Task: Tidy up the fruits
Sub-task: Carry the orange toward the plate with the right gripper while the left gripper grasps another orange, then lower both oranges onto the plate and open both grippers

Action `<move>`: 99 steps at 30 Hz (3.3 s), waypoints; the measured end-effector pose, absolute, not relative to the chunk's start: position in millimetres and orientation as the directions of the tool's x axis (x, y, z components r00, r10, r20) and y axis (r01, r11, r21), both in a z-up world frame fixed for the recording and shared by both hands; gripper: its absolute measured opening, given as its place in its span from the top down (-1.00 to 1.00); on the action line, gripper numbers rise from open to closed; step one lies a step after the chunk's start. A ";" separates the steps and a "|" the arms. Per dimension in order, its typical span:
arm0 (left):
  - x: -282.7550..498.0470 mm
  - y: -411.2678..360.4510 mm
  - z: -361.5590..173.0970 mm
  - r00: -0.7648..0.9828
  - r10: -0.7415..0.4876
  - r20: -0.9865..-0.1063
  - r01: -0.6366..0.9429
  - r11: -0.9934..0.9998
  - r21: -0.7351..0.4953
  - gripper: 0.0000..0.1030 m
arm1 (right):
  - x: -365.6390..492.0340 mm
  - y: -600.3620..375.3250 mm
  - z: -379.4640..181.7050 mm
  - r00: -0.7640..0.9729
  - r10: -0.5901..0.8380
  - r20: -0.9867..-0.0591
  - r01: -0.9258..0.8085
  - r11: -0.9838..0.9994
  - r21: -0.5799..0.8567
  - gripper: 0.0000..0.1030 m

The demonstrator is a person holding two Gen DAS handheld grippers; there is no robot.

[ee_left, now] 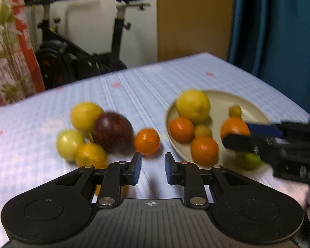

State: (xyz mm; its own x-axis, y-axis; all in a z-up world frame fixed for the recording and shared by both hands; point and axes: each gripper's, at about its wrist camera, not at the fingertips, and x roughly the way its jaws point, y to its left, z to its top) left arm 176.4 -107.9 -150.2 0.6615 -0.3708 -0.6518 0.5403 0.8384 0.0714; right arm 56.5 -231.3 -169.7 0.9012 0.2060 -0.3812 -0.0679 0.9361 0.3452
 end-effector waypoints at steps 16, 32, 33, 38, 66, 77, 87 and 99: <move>200.8 -130.5 -162.0 0.704 -0.311 -0.638 0.517 0.841 0.160 0.39 | 58.6 -232.5 -173.1 0.897 0.217 -0.386 -0.072 0.932 0.355 0.19; 186.7 -141.2 -169.7 0.743 -0.268 -0.613 0.536 0.787 0.306 0.33 | 61.1 -233.3 -175.4 0.893 0.219 -0.394 -0.068 0.930 0.361 0.19; 185.6 -142.0 -170.4 0.745 -0.263 -0.613 0.537 0.782 0.317 0.30 | 61.0 -233.3 -175.4 0.893 0.218 -0.394 -0.068 0.930 0.362 0.19; 178.8 -139.8 -170.8 0.749 -0.239 -0.618 0.541 0.759 0.362 0.30 | 62.0 -233.9 -175.0 0.893 0.218 -0.393 -0.068 0.930 0.361 0.19; 158.0 -133.2 -129.7 0.734 -0.389 -0.556 0.580 0.786 0.216 0.30 | 58.8 -243.6 -170.1 0.910 0.182 -0.373 -0.040 0.933 0.357 0.19; 158.0 -191.8 -142.4 0.646 -0.518 -0.561 0.703 0.691 0.172 0.31 | 67.1 -286.8 -173.7 0.907 0.037 -0.421 0.131 0.923 0.362 0.19; 178.3 -206.8 -158.6 0.613 -0.526 -0.590 0.713 0.690 0.125 0.31 | 84.2 -303.3 -184.3 0.857 0.006 -0.515 0.210 0.909 0.360 0.19; 178.7 -203.8 -158.8 0.585 -0.540 -0.606 0.718 0.692 0.076 0.30 | 90.0 -305.2 -190.5 0.856 -0.006 -0.517 0.221 0.909 0.355 0.19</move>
State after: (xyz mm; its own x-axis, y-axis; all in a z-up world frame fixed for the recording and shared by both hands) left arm 178.7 -203.8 -158.8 0.5847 -0.5397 -0.6057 0.7179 0.6919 0.0764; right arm 90.0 -305.2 -190.5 0.8558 -0.0059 -0.5172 0.2205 0.9086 0.3546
